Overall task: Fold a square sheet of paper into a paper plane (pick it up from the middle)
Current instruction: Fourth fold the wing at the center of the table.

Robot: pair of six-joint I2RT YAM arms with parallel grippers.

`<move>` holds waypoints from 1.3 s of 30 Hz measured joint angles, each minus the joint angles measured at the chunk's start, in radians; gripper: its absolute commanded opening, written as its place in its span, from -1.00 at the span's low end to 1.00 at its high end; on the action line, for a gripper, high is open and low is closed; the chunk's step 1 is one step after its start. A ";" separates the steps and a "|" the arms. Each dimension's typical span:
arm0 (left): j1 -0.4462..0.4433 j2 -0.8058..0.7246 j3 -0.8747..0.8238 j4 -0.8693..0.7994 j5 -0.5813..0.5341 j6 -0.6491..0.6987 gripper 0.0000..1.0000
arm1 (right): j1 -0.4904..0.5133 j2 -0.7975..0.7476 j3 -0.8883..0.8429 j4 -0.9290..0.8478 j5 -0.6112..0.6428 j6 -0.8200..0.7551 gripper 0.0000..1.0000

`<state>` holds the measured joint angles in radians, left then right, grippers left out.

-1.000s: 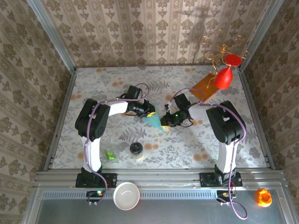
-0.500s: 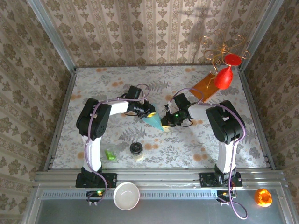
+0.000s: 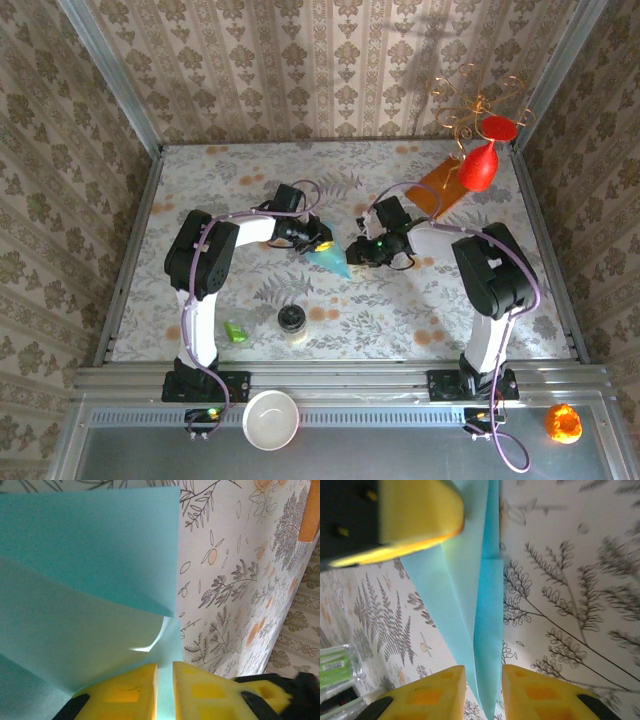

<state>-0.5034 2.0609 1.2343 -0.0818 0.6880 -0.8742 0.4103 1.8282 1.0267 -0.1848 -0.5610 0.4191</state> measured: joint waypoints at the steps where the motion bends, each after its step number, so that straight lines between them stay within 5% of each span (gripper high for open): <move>1: 0.000 0.000 0.000 0.000 0.000 0.000 -0.65 | 0.000 -0.021 -0.001 0.000 0.017 0.000 -0.46; 15: 0.000 0.000 0.000 0.000 0.000 0.000 -0.65 | 0.100 0.031 0.075 -0.025 0.027 -0.005 -0.67; 39: 0.000 0.000 0.000 0.000 -0.001 0.000 -0.65 | 0.100 0.103 0.085 -0.036 0.039 -0.027 -0.70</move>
<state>-0.5034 2.0609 1.2343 -0.0822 0.6872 -0.8742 0.5102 1.9312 1.1118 -0.2211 -0.5217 0.3923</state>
